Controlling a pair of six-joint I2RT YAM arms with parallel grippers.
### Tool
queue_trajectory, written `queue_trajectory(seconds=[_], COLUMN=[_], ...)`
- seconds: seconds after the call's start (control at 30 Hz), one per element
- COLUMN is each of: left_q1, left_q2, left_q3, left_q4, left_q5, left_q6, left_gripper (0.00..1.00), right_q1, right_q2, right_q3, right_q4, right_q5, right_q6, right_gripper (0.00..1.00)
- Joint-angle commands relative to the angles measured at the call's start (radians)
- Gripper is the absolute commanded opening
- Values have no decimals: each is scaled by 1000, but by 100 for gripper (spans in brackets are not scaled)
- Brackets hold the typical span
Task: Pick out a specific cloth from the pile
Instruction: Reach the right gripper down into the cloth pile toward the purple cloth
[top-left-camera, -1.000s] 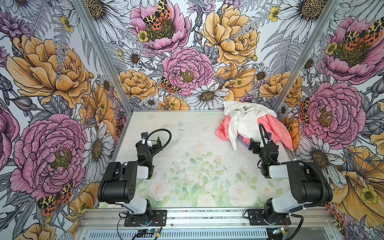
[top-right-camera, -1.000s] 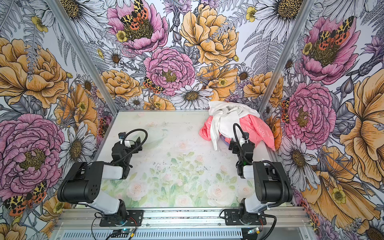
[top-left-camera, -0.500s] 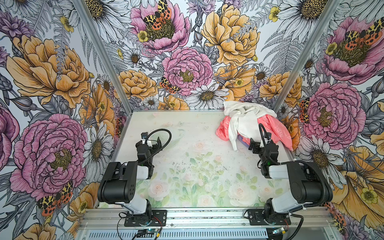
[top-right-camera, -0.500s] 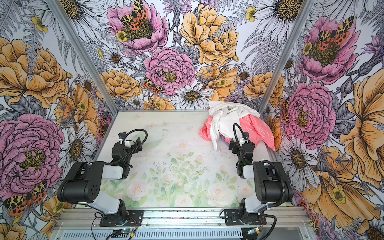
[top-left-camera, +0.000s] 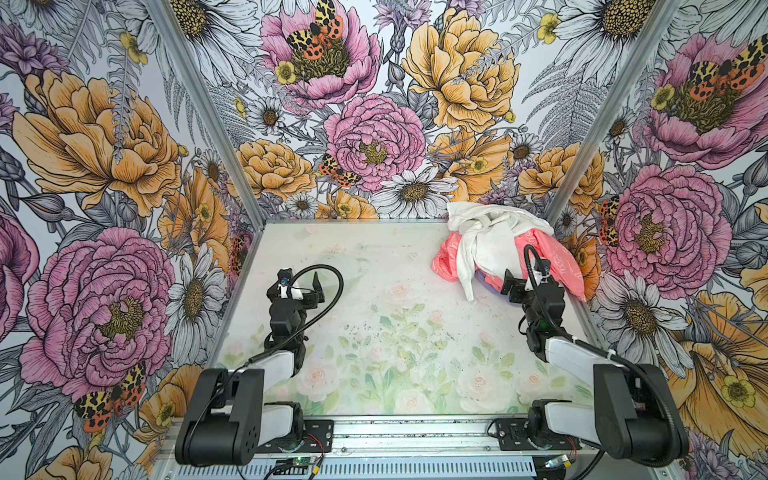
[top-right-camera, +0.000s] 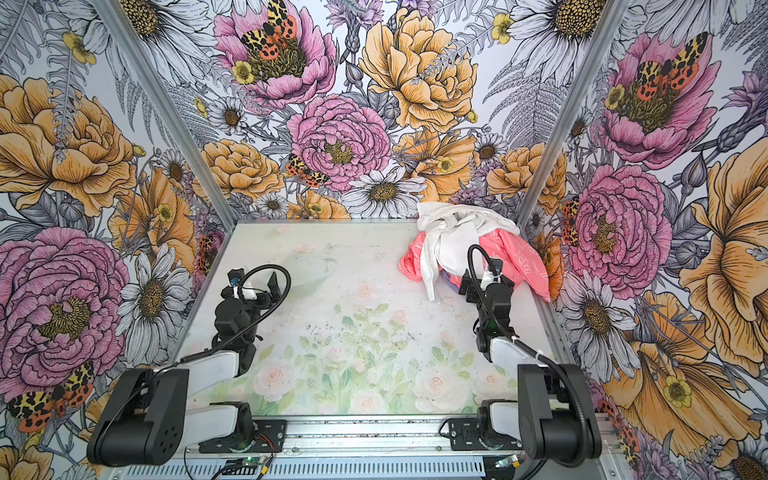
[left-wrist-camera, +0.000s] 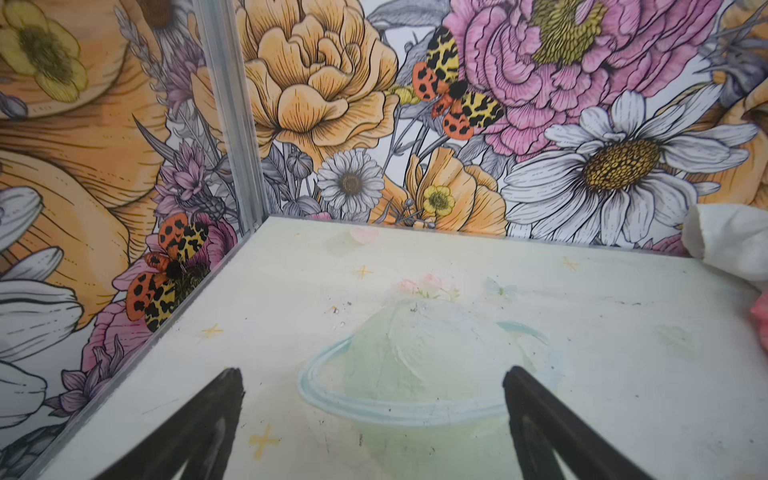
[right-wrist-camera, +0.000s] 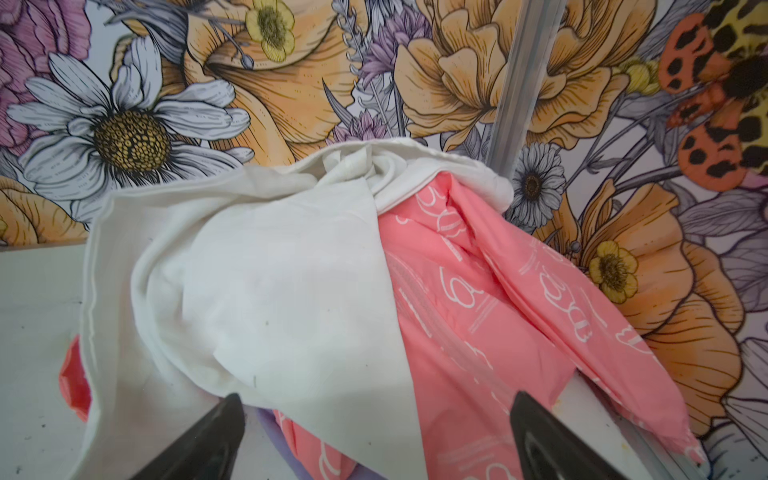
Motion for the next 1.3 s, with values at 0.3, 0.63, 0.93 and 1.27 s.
queue_trajectory(seconds=[0.3,0.63,0.93,1.27], left_q1=[-190,-257,-311,-402], left_q2=[-503,-489,-398,-431], left_q3=[100,316,437,365], left_q4=[-470,-829,-961,-831], left_q5=[-137,170,377,283], left_q6=[-144,-345,-251,-246], left_gripper=[99,99,99,99], right_q1=[-11,-36,-66,-103], right_q2=[-289,-229,21,189], right_q3=[97,-44,-37,25], right_q4=[-461,-426,-264,-181], right_q5=[-88,-105,-175,-178], right_q6=[384,766,879,897], right_gripper=[86,71,61,53])
